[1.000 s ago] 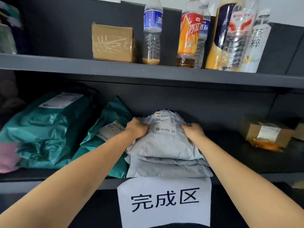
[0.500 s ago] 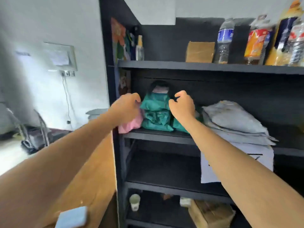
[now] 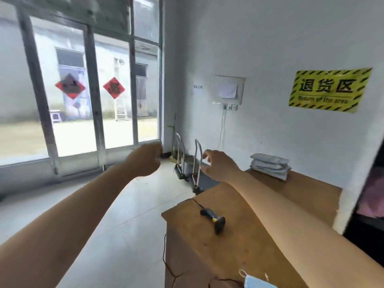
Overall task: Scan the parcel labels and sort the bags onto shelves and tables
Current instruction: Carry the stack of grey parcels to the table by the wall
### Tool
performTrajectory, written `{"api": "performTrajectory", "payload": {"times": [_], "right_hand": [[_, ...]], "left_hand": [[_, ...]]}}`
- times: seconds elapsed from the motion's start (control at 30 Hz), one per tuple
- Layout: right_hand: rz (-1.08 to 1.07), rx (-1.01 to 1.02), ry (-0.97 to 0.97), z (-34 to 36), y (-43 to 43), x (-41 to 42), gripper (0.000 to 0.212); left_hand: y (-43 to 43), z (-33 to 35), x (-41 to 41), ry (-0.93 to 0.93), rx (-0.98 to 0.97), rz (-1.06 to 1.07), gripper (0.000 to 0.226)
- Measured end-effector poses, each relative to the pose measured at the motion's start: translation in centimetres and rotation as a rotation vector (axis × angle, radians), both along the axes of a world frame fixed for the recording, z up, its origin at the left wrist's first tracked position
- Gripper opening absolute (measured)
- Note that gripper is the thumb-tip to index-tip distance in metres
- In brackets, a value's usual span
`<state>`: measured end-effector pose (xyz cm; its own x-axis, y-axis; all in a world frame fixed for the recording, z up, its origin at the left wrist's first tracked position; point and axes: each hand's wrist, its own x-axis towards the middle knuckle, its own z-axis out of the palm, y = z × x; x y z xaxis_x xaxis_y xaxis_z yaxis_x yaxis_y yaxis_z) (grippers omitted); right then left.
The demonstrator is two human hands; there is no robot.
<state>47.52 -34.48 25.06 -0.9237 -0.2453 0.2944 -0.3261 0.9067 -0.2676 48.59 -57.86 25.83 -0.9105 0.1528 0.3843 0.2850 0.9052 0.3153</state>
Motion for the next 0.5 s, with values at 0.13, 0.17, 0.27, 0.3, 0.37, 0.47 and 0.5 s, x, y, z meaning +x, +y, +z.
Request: {"api": "performTrajectory", "payload": {"times": [0.13, 0.17, 0.27, 0.3, 0.37, 0.47, 0.5], "right_hand": [[0.117, 0.009, 0.001, -0.3, -9.1, -8.6, 0.040], [0.146, 0.007, 0.009, -0.2, -11.3, -10.9, 0.041], [0.199, -0.002, 0.014, 1.1, -17.4, -17.6, 0.036], [0.210, -0.003, 0.007, 1.6, -19.4, -19.7, 0.036], [0.231, -0.033, -0.002, 2.6, -23.3, -23.7, 0.034], [0.250, -0.073, -0.018, 2.7, -29.1, -29.2, 0.033], [0.262, -0.066, -0.034, 2.3, -31.1, -31.0, 0.034]], "left_hand": [[-9.2, -1.1, -6.1, -0.057, -0.034, 0.096, 0.039], [-11.4, -1.0, -7.8, -0.065, -0.048, 0.123, 0.039], [-17.7, 0.5, -12.9, -0.090, -0.094, 0.204, 0.041], [-19.8, 1.1, -14.4, -0.094, -0.113, 0.228, 0.041], [-24.0, 2.1, -17.0, -0.087, -0.132, 0.275, 0.041], [-30.0, 2.5, -20.8, -0.098, -0.143, 0.327, 0.040], [-32.0, 2.1, -22.1, -0.124, -0.151, 0.340, 0.041]]}}
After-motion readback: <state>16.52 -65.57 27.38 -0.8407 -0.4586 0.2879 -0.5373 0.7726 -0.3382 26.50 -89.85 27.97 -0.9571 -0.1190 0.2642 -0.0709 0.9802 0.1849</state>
